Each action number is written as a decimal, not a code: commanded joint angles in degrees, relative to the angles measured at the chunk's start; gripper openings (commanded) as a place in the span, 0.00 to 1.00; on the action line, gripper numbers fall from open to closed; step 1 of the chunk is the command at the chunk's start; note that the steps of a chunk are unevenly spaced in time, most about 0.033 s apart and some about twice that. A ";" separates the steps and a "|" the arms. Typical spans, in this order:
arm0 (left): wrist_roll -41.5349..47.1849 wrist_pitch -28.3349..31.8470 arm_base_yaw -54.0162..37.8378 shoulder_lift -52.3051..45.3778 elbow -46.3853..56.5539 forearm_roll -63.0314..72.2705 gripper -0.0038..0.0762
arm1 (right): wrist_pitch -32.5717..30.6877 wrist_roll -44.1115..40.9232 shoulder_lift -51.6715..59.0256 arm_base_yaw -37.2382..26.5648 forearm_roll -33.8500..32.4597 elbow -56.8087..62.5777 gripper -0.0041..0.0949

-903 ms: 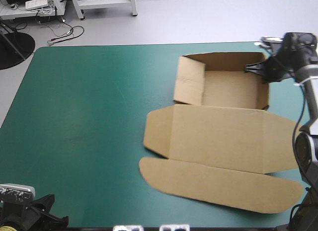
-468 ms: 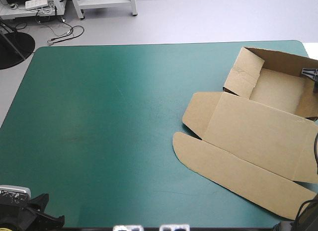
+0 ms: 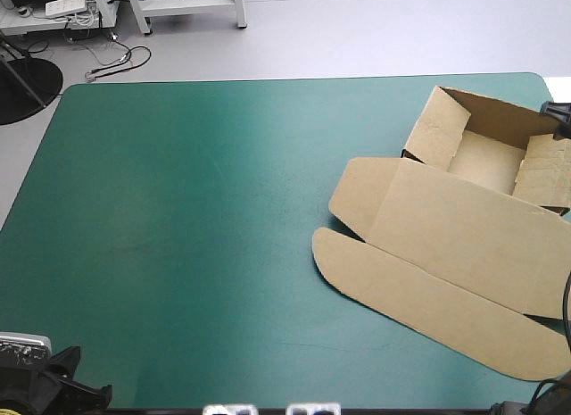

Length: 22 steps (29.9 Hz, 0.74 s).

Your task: Fold the box

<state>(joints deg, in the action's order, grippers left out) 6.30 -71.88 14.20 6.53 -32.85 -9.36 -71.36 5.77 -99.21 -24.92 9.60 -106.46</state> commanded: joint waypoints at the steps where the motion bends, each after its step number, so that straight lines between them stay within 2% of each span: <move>1: -0.35 3.60 0.35 0.93 -1.25 -0.67 0.04 | -0.36 2.70 9.25 -0.27 6.03 -0.81 0.47; 3: -1.46 3.60 0.35 0.93 -1.25 -0.67 0.04 | -0.36 5.12 13.79 0.69 8.07 1.70 0.35; 9: -2.67 4.41 0.35 0.93 -0.35 -0.76 0.04 | -0.36 10.93 27.81 7.24 7.73 17.72 0.02; 14: -2.84 5.20 0.35 -0.33 1.73 -0.05 0.04 | 3.06 11.94 39.87 11.93 7.89 34.10 0.02; 22: -2.73 5.75 0.35 -6.12 1.99 -0.32 0.04 | 12.72 12.60 59.17 12.22 5.53 61.60 0.02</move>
<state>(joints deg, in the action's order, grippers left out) 3.45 -69.67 14.20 0.75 -29.56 -9.29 -64.62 17.79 -45.04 -12.74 15.35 -50.45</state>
